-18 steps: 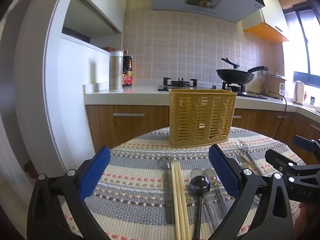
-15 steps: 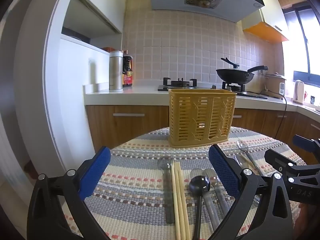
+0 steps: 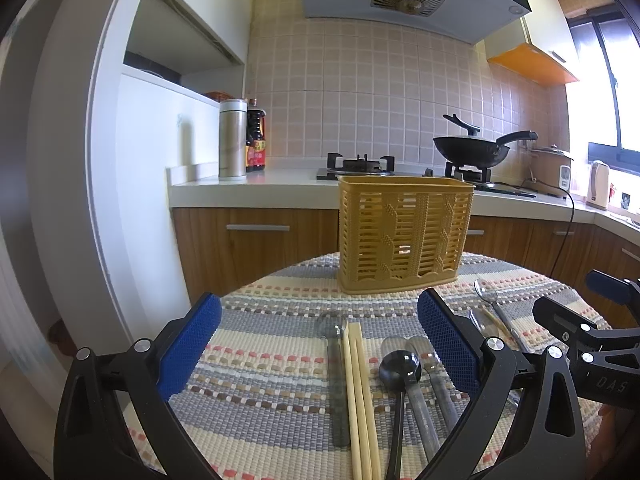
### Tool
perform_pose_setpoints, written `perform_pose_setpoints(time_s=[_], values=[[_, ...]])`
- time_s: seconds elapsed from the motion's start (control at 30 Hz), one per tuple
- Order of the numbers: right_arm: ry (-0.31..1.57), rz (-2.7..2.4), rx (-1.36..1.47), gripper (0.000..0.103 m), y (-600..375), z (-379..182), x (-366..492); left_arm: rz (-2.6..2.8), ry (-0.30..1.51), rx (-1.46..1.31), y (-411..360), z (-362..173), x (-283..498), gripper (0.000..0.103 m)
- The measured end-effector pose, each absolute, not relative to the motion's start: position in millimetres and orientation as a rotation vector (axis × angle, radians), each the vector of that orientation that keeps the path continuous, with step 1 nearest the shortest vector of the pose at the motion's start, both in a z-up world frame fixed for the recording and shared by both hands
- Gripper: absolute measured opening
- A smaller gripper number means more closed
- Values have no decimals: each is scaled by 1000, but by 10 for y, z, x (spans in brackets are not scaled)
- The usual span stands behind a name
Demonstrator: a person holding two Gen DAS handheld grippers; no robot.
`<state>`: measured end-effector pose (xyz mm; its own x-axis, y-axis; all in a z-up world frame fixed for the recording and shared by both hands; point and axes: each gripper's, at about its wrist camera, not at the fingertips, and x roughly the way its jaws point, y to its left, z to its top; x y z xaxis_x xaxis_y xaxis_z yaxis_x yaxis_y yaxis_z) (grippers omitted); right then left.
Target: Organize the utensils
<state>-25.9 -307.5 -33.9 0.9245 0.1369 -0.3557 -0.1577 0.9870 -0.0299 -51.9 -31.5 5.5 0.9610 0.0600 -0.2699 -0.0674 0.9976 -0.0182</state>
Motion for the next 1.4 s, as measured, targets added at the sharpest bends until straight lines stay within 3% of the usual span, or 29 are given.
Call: perform_pose_setpoints(time_s=[1.4], values=[[355, 148, -83, 95, -3030, -373, -258, 60, 280, -27, -357, 51, -515, 95]])
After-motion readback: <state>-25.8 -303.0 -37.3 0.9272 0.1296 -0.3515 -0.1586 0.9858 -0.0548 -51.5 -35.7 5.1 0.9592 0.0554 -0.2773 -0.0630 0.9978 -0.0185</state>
